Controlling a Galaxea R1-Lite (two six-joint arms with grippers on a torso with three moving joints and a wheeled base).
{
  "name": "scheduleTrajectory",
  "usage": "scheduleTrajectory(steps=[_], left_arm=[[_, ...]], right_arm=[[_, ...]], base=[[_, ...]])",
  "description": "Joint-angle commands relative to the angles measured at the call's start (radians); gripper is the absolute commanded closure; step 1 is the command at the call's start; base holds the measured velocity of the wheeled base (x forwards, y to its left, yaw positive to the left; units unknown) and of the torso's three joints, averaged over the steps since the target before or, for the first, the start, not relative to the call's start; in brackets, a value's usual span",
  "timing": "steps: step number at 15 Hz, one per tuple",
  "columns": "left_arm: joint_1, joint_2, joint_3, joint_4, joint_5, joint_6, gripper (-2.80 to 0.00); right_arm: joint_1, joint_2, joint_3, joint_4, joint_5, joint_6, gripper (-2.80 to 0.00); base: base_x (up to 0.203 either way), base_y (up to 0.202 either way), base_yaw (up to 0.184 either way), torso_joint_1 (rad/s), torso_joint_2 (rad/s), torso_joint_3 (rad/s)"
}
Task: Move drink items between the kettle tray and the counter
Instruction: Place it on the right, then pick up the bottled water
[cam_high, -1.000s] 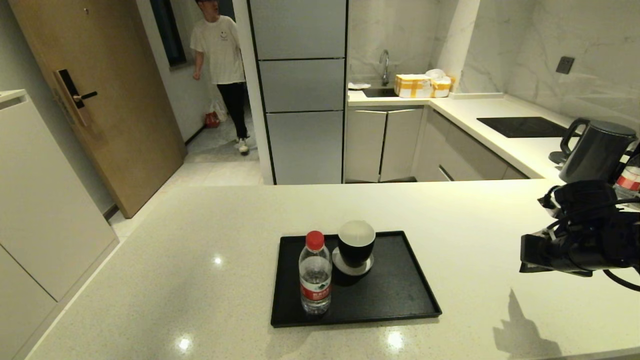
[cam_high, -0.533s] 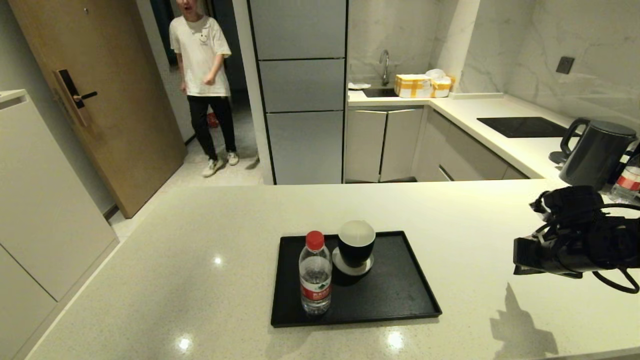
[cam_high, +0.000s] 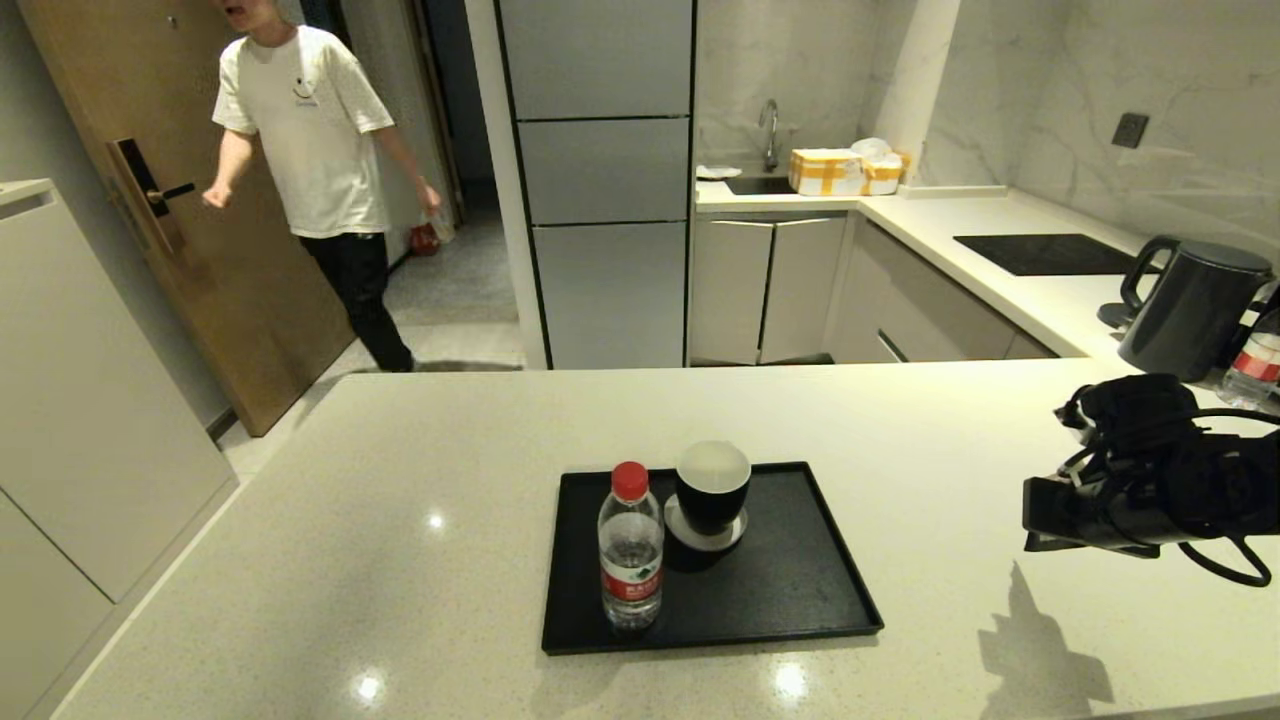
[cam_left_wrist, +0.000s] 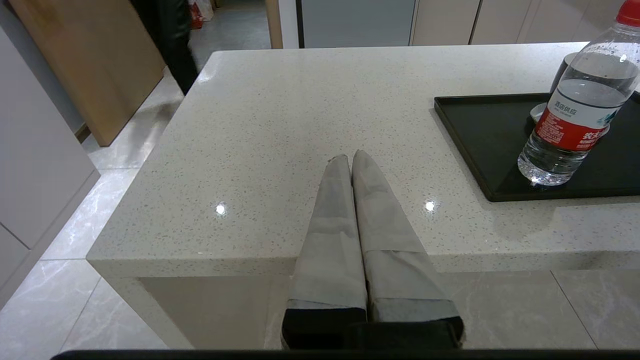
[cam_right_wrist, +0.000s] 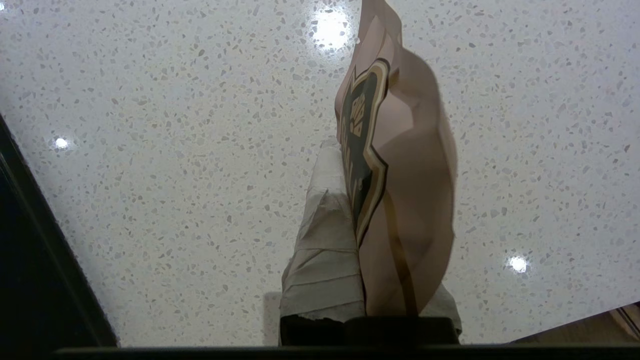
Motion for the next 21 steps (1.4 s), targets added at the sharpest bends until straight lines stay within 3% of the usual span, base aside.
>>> scheduleTrajectory(steps=[1,12,17,21], left_arm=[[0.000,-0.002,0.002,0.000,0.000,0.000,0.00],[0.000,-0.002,0.002,0.000,0.000,0.000,0.00],[0.000,-0.002,0.002,0.000,0.000,0.000,0.00],[0.000,-0.002,0.000,0.000,0.000,0.000,0.00]], right_arm=[[0.000,0.010,0.002,-0.002,-0.007,-0.001,-2.80],[0.008,-0.029,0.006,-0.001,0.001,-0.006,-2.80],[0.122,-0.222,0.052,0.039,0.006,0.000,-2.80],[0.300,-0.444,0.089,0.150,0.026,0.024,-2.80]], base=[[0.000,0.000,0.000,0.000,0.00,0.000],[0.000,0.000,0.000,0.000,0.00,0.000],[0.000,0.000,0.000,0.000,0.00,0.000],[0.000,0.000,0.000,0.000,0.00,0.000]])
